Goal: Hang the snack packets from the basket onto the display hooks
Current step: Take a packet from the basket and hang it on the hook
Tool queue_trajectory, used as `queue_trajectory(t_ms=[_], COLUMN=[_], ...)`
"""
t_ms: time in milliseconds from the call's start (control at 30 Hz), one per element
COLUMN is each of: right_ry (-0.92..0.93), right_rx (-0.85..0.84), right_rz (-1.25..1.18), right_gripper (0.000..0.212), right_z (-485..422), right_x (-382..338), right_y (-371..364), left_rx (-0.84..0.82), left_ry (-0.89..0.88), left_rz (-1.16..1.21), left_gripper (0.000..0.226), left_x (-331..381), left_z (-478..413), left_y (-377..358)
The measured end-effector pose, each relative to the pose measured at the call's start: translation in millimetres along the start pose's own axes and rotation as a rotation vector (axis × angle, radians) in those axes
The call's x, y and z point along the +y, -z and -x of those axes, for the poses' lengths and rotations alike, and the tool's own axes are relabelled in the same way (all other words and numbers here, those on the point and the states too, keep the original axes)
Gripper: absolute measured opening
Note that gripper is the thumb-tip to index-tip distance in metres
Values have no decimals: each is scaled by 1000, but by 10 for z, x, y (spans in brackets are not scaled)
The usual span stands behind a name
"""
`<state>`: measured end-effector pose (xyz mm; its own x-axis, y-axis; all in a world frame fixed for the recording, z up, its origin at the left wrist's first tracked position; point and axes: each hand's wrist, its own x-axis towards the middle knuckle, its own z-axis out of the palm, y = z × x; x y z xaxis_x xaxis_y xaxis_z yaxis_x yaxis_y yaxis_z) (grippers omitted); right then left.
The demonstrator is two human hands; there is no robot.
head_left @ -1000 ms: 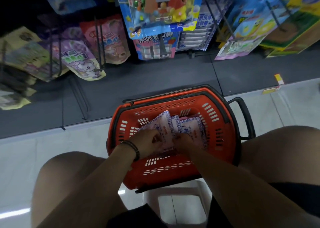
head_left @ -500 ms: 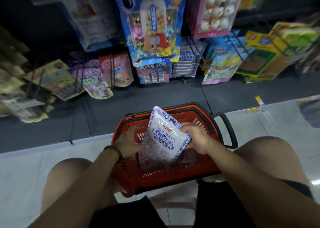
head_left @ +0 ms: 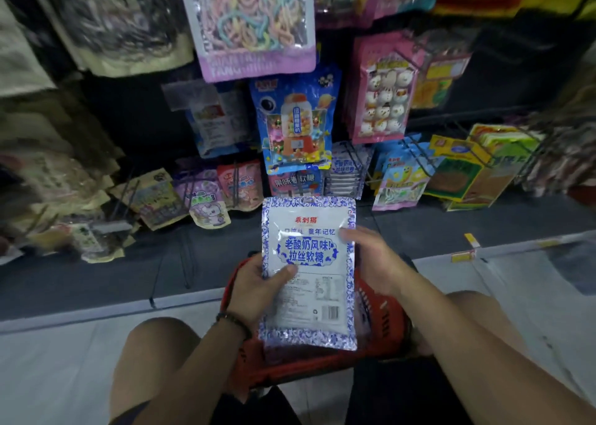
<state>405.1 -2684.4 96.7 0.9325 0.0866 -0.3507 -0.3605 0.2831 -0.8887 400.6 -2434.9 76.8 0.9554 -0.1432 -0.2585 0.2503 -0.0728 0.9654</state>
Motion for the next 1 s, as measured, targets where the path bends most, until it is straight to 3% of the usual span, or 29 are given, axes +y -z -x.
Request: queue_trajectory(t_ms=[100,267,367,433,500,633,700,800,900,1000], right_ry=[10,40,72,111,156,169,173,180,229,296], right_rx=[-1,31,65,120,184,164,62,24,51,223], right_rz=[194,140,132,128,109,62,113,218,340,546], right_gripper=[29,31,30,27,21,24,30,46,34,60], right_z=[166,265,267,257,237,252,304,335,255,138], right_x=[154,305,323,307,282,185,170,200,174,83], right_y=[-49,-31,-29,-73,-141,-318,-409,-462,-357,-90], left_rx=[39,43,213,358,297,31,-57,33,145,79], left_ry=[2,28,-30,-114,-151,-155,-141,-123,-99,-8], left_rz=[46,3,-91,-272,-232,-137,23,70,63,131], left_gripper=[28,36,53,42,29,60,56,45,23,36], left_x=[110,104,14,-51,-85,-12,64,138,181,228], left_z=[77,69,50,80,171,278,250,171,70,33], left_y=[-176,-206,-230,-285,-420,-599,-611,-569,-427,-272])
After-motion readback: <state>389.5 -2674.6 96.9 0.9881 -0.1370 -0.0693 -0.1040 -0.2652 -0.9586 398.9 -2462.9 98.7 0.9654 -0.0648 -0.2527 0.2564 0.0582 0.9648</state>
